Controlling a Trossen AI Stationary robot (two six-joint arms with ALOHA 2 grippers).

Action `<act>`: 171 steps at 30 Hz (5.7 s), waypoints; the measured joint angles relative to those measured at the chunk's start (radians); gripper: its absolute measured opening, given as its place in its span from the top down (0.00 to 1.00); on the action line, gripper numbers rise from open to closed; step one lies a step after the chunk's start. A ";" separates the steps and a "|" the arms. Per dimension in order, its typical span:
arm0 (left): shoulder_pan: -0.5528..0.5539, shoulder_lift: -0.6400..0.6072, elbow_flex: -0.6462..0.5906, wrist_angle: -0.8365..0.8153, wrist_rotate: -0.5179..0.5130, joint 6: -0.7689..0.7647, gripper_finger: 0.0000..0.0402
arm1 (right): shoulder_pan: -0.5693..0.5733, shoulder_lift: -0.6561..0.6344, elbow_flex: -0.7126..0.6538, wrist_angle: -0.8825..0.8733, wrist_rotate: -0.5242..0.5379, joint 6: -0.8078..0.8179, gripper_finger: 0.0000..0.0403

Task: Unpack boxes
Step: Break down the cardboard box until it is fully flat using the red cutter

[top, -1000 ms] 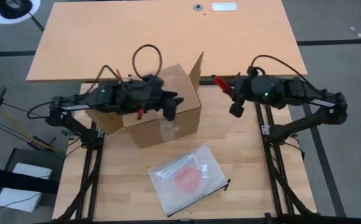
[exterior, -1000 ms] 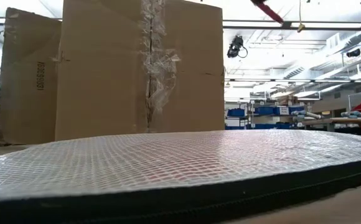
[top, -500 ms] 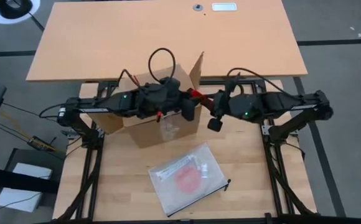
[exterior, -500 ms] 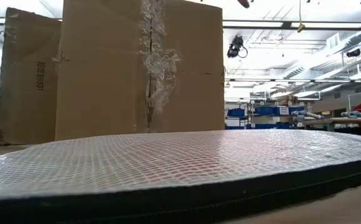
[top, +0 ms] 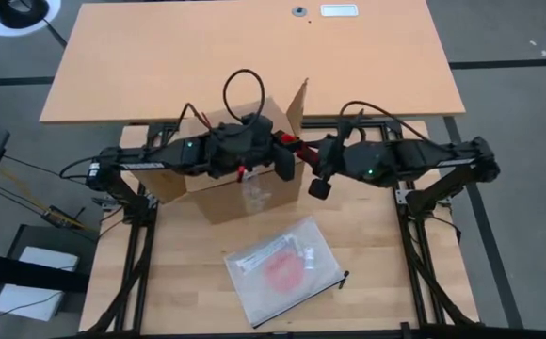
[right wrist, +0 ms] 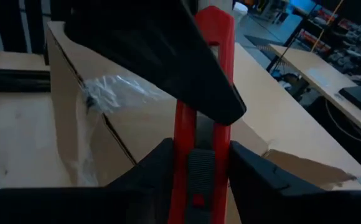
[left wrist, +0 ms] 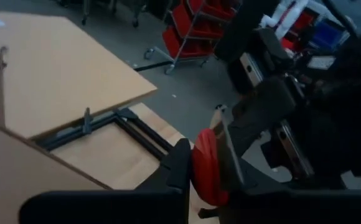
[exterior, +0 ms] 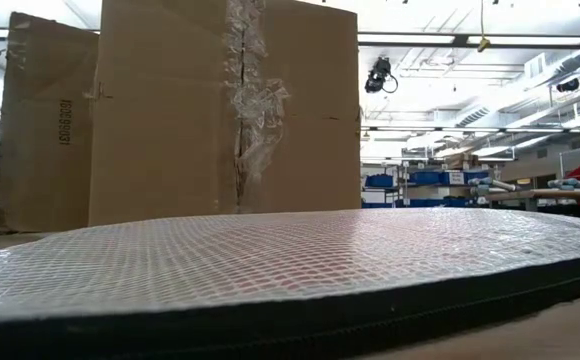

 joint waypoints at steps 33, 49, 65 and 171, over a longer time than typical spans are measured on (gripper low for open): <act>-0.136 -0.067 0.153 0.520 0.261 0.577 0.89 | 0.040 0.006 0.045 0.839 -0.452 0.044 0.53; -0.143 -0.025 0.156 0.558 0.265 0.616 0.89 | 0.040 0.000 0.045 0.916 -0.492 0.053 0.58; -0.135 -0.010 0.149 0.529 0.243 0.615 0.71 | 0.026 0.004 0.043 0.906 -0.526 -0.059 0.86; -0.205 -0.317 -0.003 -0.835 -0.009 0.047 0.63 | -0.194 0.230 0.542 -0.396 -0.678 -0.206 0.86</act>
